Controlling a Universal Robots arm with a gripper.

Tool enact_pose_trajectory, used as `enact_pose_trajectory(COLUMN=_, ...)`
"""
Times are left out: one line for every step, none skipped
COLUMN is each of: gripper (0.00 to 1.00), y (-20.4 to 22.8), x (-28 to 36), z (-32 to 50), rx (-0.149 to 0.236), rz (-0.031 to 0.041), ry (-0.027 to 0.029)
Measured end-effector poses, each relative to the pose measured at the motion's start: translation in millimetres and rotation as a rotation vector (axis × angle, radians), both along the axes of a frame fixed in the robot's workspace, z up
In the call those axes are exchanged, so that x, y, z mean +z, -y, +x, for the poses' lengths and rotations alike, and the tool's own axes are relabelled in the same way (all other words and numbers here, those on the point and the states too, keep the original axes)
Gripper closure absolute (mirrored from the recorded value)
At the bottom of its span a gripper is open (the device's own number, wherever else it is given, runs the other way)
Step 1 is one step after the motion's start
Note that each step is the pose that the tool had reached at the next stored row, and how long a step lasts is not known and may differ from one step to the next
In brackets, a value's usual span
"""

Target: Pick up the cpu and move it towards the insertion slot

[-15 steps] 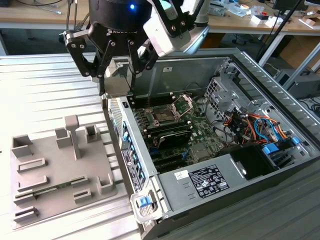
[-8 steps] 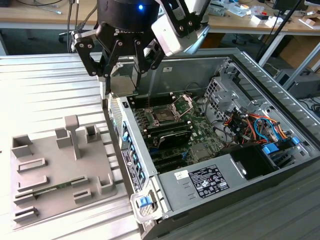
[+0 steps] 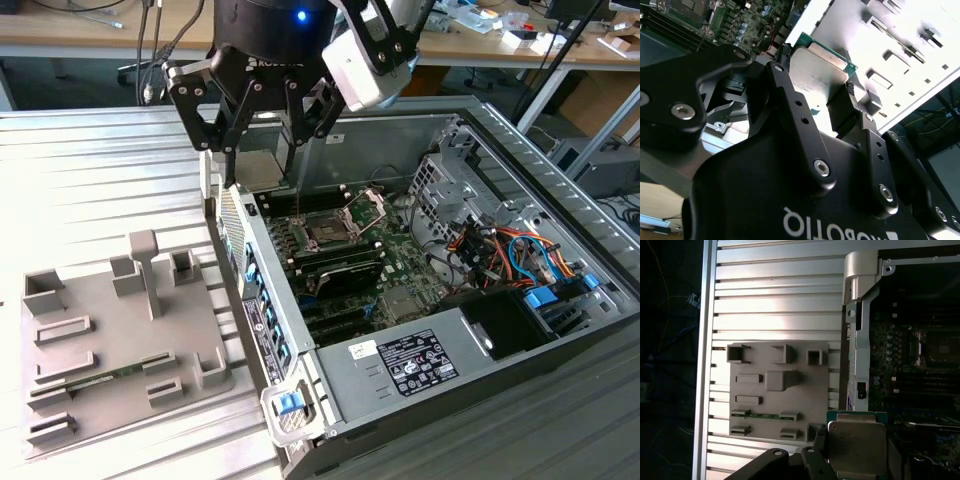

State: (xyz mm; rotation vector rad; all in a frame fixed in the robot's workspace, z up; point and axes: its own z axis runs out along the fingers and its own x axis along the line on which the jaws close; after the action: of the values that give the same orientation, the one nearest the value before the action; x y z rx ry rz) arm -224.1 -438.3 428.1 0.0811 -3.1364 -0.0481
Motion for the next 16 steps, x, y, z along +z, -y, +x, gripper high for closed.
enact_pose_trajectory(gripper=0.45, y=0.0, x=0.0, z=1.1, rx=0.000, rz=0.0000, ry=0.0000)
enact_pose_trajectory(gripper=0.45, y=0.0, x=0.0, z=2.0, rx=0.000, rz=0.0000, ry=0.0000)
enact_pose_trajectory(gripper=0.45, y=0.0, x=0.0, z=3.1, rx=0.000, rz=0.0000, ry=0.0000)
enact_pose_trajectory(gripper=0.45, y=0.0, x=0.0, z=4.2, rx=0.000, rz=0.0000, ry=0.0000)
enact_pose_trajectory(gripper=0.45, y=0.0, x=0.0, z=5.5, rx=0.000, rz=0.0000, ry=-0.0001)
enact_pose_trajectory(gripper=0.45, y=0.0, x=0.0, z=6.4, rx=0.000, rz=0.0000, ry=-0.0001)
enact_pose_trajectory(gripper=0.45, y=0.0, x=0.0, z=8.2, rx=0.000, rz=0.0001, ry=-0.0001)
enact_pose_trajectory(gripper=0.45, y=0.0, x=0.0, z=9.3, rx=0.000, rz=0.0000, ry=-0.0002)
enact_pose_trajectory(gripper=0.45, y=0.0, x=0.0, z=10.3, rx=0.000, rz=0.0000, ry=-0.0002)
enact_pose_trajectory(gripper=0.45, y=0.0, x=0.0, z=11.6, rx=0.000, rz=0.0000, ry=-0.0003)
enact_pose_trajectory(gripper=0.45, y=0.0, x=0.0, z=12.6, rx=0.000, rz=0.0000, ry=-0.0002)
enact_pose_trajectory(gripper=0.45, y=0.0, x=0.0, z=13.7, rx=0.000, rz=0.0000, ry=-0.0003)
enact_pose_trajectory(gripper=0.45, y=0.0, x=0.0, z=14.8, rx=0.000, rz=0.0000, ry=-0.0003)
enact_pose_trajectory(gripper=0.45, y=0.0, x=0.0, z=16.0, rx=0.000, rz=0.0000, ry=-0.0003)
enact_pose_trajectory(gripper=0.45, y=0.0, x=0.0, z=17.0, rx=0.000, rz=0.0000, ry=-0.0004)
enact_pose_trajectory(gripper=0.45, y=0.0, x=0.0, z=18.0, rx=0.000, rz=0.0000, ry=-0.0004)
